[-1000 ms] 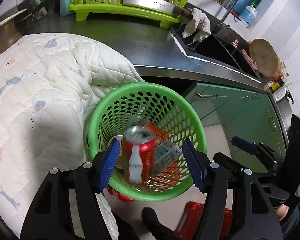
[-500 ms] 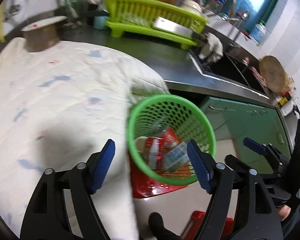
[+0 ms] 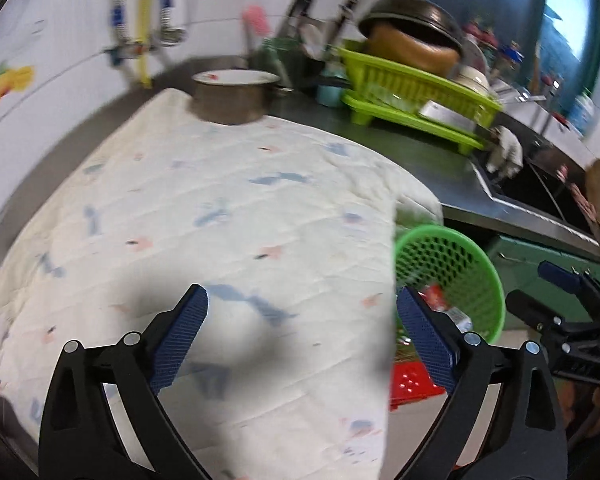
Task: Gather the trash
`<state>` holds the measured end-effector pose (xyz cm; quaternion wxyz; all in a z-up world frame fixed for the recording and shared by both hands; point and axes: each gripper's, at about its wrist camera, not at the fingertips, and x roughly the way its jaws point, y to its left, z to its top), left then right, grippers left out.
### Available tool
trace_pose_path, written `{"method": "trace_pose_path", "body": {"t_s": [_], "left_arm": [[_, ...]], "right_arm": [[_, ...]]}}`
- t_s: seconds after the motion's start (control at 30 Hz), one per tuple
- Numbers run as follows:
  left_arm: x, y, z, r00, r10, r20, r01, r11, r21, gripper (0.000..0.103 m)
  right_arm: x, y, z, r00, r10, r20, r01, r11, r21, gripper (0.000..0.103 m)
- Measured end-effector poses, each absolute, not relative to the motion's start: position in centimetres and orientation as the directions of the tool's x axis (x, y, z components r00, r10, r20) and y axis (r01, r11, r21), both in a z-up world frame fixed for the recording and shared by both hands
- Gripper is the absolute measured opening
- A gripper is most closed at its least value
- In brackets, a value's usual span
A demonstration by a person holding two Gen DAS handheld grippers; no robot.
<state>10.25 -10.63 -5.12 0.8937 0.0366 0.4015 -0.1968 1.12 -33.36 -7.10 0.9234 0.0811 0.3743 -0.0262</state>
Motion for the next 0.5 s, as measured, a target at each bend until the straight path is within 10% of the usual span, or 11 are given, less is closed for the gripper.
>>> {"method": "trace_pose_path", "body": {"t_s": [0.5], "left_arm": [[6.9,-1.6,-3.1,0.726,-0.134,-0.675,0.139,0.989,-0.046,0.097]], "right_arm": [[3.6,-27.6,-3.7,0.754,0.1,-0.649,-0.029,0.992,0.119,0.092]]}}
